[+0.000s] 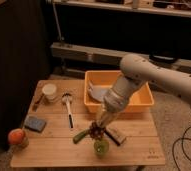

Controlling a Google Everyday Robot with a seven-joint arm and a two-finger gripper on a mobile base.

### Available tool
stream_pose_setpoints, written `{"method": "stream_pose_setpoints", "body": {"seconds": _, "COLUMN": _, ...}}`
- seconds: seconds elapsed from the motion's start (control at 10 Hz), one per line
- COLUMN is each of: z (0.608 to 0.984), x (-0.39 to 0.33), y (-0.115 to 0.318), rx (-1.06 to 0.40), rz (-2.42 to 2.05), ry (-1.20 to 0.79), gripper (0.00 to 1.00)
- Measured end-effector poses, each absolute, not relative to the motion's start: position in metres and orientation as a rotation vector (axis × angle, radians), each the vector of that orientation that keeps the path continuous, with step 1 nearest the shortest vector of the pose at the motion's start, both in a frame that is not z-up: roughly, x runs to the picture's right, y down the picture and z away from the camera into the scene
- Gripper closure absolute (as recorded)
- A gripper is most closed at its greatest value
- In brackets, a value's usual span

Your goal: Place grapes in plastic cup

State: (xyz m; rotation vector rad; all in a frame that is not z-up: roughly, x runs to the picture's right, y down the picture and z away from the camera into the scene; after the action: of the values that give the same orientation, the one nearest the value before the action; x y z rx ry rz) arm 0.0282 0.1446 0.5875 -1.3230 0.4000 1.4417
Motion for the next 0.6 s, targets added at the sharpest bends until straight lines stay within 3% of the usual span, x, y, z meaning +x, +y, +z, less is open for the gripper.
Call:
{"method": "stream_pose_setpoints", "body": {"seconds": 0.3, "z": 0.575, "x": 0.019, "y": 0.166, "rx": -1.347, "rz": 1.407, "ry": 0.462, "gripper": 0.99}}
{"method": "stream_pose_setpoints", "body": {"seconds": 0.6, "z": 0.588, "x": 0.012, "y": 0.191, "rx": -1.374, "rz": 1.389, "ry": 0.486, "gripper": 0.99}}
